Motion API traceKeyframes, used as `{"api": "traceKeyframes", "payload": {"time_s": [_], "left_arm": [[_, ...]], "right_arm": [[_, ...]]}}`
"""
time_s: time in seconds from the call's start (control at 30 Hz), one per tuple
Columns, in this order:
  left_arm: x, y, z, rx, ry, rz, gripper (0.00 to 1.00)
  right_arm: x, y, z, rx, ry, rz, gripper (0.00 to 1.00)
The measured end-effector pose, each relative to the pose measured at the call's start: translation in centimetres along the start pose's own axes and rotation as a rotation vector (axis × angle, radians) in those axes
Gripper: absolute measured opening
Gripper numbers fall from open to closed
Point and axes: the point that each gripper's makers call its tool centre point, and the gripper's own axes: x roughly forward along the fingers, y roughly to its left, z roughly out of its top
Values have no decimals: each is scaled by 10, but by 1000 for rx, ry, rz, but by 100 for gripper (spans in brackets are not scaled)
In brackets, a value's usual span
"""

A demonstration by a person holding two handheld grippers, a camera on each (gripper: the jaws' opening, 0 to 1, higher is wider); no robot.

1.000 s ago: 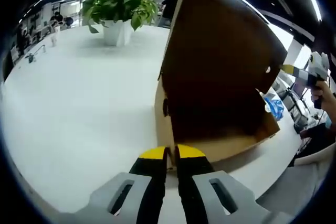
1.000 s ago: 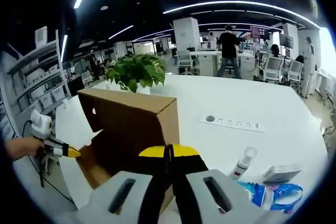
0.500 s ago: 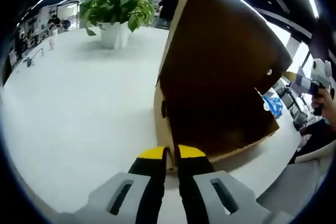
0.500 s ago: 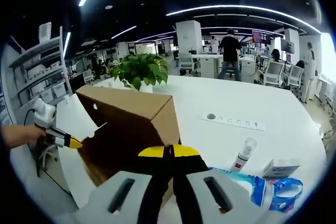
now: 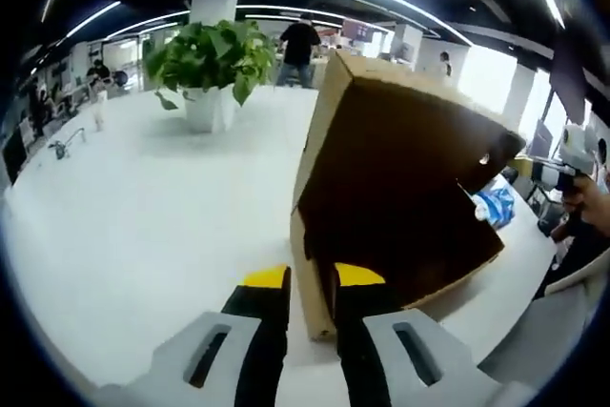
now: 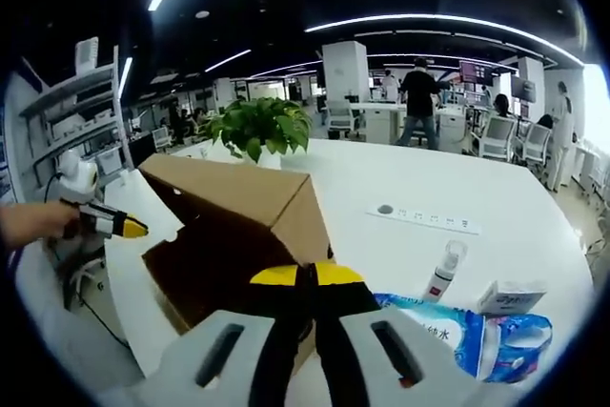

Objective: Operate the shoe box by opening the lid, removing the specified soft item, and placing it in the target area until the item is outside and the box remains undamaged.

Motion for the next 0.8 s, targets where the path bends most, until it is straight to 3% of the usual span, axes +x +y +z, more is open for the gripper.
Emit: {"api": "traceKeyframes", "payload": {"time_s": [0.47, 0.8], "left_arm": [[-15, -16, 45, 110, -128, -37, 21], [-19, -27, 43, 182, -129, -79, 23]], "right_arm": [[-8, 9, -11, -39, -5, 28, 4], [-13, 14, -26, -53, 8, 45, 5]]}}
